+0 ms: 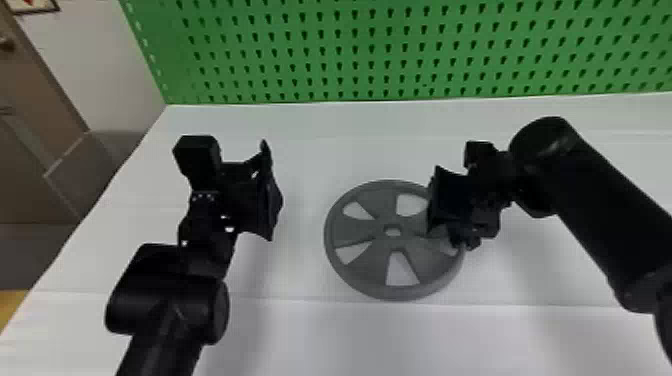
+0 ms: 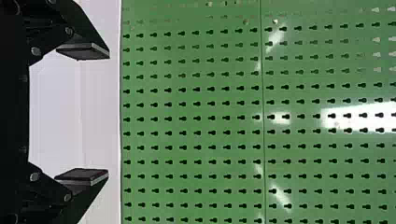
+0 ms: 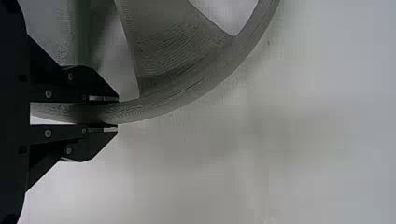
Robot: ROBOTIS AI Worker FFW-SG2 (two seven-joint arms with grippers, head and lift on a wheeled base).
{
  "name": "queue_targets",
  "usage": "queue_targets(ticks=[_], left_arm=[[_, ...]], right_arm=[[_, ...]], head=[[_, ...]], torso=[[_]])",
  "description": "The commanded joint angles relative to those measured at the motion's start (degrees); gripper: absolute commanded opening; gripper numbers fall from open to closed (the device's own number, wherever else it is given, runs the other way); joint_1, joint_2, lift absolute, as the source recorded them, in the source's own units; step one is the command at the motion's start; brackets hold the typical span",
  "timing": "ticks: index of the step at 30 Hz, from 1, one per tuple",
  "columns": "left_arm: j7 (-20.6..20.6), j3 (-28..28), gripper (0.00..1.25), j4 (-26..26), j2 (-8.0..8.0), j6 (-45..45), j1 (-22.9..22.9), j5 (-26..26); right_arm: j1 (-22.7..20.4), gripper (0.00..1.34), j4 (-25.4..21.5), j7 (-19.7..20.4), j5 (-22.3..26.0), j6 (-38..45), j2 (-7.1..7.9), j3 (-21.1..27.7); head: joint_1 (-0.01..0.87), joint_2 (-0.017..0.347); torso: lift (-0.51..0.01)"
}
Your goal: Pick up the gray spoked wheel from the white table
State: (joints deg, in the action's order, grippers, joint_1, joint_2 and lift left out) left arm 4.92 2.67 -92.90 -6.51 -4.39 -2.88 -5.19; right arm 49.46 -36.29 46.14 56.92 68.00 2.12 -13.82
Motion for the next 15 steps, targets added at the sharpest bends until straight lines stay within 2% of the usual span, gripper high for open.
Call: queue_targets(ticks=[1, 15], left_arm=[[0.0, -0.1, 0.89, 0.0, 0.0, 0.0, 0.1, 0.0], [0.0, -0.1, 0.89, 0.0, 0.0, -0.1, 0.1, 0.2]], right_arm=[[-0.2, 0.2, 0.1, 0.0, 0.6, 0.2, -0.01, 0.2], [0.1, 0.2, 0.2, 0.0, 2.7, 1.0, 0.08, -0.3]], head=[[0.779, 0.147], [0.779, 0.147]], torso=[[-0.064], [-0.064]])
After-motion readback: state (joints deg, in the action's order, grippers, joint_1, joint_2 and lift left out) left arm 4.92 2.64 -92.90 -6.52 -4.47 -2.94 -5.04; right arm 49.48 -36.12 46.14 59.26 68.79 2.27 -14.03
